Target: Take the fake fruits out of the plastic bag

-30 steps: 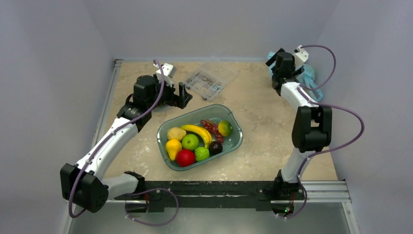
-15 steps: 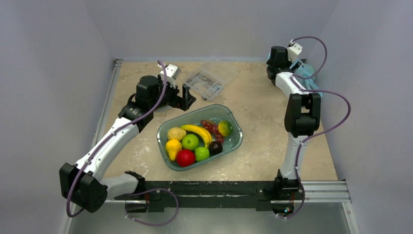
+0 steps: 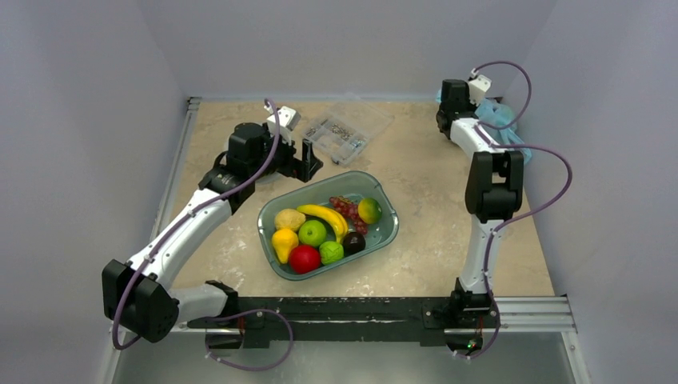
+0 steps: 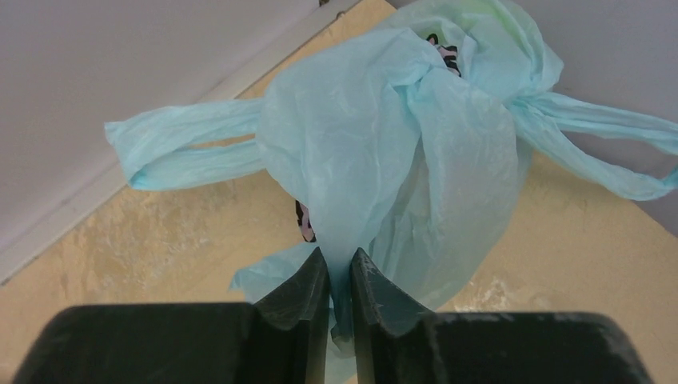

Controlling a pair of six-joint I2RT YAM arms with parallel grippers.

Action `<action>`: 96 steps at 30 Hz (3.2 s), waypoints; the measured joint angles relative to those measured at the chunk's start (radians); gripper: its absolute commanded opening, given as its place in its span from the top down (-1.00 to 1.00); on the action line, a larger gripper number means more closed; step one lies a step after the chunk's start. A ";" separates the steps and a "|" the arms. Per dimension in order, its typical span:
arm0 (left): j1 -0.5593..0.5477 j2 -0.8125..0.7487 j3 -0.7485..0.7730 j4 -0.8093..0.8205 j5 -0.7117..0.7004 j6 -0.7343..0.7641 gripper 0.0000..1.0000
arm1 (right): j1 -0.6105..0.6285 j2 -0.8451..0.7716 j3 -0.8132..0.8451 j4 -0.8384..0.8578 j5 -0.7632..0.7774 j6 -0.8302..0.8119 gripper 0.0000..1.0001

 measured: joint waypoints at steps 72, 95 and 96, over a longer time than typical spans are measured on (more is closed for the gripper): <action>-0.602 0.550 0.449 -0.075 -0.317 -0.101 -0.62 | -0.036 -1.012 -0.906 -0.207 -0.539 0.153 0.03; -0.616 0.895 0.782 -0.187 -0.303 -0.099 -0.47 | -0.033 -1.104 -0.938 -0.329 -0.689 0.076 0.07; -0.616 0.901 0.784 -0.187 -0.301 -0.099 -0.45 | -0.033 -1.102 -0.912 -0.344 -0.658 0.076 0.06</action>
